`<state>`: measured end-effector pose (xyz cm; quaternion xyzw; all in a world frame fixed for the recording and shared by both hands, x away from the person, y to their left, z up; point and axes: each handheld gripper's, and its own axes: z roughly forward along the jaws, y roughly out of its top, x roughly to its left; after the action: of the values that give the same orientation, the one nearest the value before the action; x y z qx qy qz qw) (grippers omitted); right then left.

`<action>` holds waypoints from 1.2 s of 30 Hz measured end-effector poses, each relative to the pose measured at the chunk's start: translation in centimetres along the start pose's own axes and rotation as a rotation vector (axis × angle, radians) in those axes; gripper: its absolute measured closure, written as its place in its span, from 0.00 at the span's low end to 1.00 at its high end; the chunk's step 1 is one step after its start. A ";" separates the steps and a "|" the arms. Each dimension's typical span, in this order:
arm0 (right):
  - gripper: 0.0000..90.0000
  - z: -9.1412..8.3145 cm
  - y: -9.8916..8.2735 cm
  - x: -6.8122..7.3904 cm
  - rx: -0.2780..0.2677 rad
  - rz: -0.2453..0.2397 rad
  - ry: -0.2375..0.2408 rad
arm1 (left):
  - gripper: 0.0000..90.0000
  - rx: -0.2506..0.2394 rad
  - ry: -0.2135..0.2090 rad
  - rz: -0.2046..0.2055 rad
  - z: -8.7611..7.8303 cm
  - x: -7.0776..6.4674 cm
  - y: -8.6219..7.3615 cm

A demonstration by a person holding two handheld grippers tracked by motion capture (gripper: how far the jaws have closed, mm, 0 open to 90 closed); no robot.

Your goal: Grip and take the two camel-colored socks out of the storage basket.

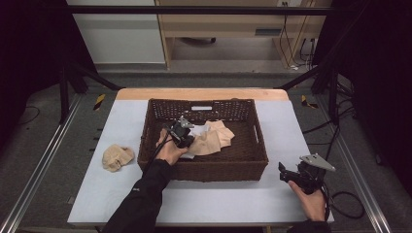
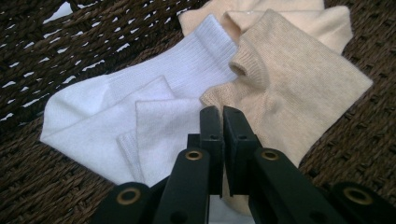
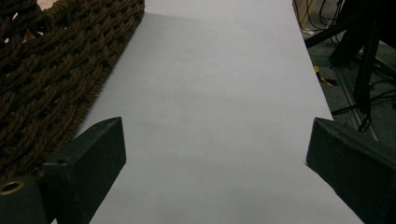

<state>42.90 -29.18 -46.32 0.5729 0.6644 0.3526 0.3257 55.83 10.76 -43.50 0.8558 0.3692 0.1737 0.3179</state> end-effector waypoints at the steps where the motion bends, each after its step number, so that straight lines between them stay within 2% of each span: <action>1: 0.06 0.0 0.0 0.0 0.000 -0.001 0.000 | 0.97 -0.005 0.002 0.000 -0.1 0.0 0.0; 4: 0.06 0.0 0.0 0.0 0.000 0.000 0.000 | 0.97 -0.024 -0.009 -0.004 -0.4 0.0 0.1; 8: 0.06 0.0 0.0 -0.1 -0.001 -0.001 -0.001 | 0.97 -0.105 -0.040 -0.028 -1.3 0.2 0.1; 13: 0.06 -0.1 -0.1 -0.1 -0.001 0.002 0.000 | 0.98 -0.207 -0.044 -0.042 -2.2 0.3 0.2; 21: 0.06 -0.1 0.0 -0.2 -0.003 -0.001 -0.002 | 0.98 -0.340 -0.048 -0.034 -3.9 0.2 0.5; 22: 0.06 -0.1 0.0 -0.2 -0.003 -0.001 -0.002 | 0.98 -0.340 -0.048 -0.034 -3.9 0.2 0.5; 28: 0.06 -0.1 0.0 -0.2 -0.004 -0.003 -0.003 | 0.98 -0.419 -0.045 -0.020 -5.4 0.1 0.8; 36: 0.06 -0.1 0.0 -0.2 -0.004 -0.001 -0.004 | 0.98 -0.532 -0.060 -0.034 -8.2 0.4 1.4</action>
<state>42.85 -29.38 -46.30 0.5727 0.6634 0.3526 0.3281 52.51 13.76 -36.48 0.7406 0.3151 0.2338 0.5455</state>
